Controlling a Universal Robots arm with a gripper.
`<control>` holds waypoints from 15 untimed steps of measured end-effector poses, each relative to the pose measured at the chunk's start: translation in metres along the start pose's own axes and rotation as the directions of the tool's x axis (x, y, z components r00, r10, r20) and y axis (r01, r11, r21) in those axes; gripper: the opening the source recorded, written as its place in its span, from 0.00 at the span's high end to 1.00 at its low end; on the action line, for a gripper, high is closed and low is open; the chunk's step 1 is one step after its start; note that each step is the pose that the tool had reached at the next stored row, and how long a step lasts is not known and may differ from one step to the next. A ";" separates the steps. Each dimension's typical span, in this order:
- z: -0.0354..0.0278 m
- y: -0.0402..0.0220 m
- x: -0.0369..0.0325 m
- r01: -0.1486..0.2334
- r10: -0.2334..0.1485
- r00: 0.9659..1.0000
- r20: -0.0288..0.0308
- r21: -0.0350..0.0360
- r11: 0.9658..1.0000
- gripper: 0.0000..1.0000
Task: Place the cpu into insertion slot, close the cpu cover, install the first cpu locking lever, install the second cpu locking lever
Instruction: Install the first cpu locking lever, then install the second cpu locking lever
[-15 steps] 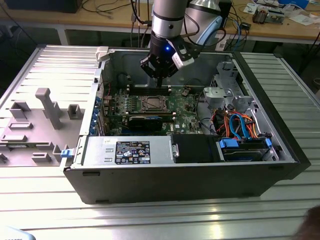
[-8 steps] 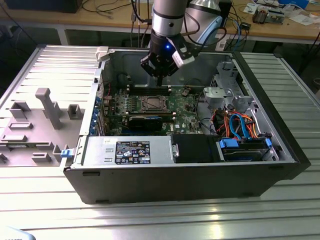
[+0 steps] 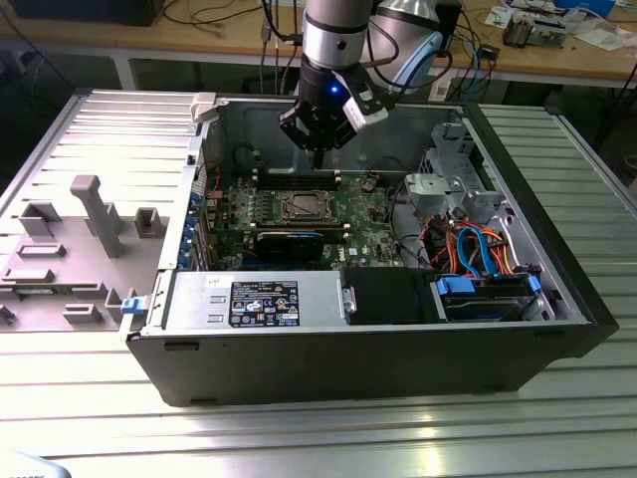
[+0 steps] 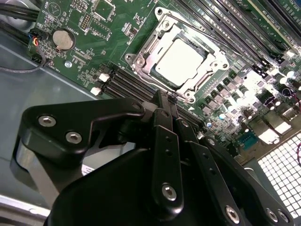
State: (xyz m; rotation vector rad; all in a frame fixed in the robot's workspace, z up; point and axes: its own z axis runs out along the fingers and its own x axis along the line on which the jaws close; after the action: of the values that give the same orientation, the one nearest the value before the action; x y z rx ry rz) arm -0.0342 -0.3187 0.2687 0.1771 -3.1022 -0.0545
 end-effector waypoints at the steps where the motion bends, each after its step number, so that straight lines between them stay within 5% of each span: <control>1: -0.0001 0.0000 0.0000 0.000 0.000 1.000 0.000 0.000 1.000 0.89; 15: -0.0004 -0.0048 0.0006 0.000 0.000 1.000 0.000 0.000 1.000 0.89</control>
State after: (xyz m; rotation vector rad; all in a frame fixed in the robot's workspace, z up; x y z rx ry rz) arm -0.0342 -0.3235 0.2690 0.1772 -3.1022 -0.0544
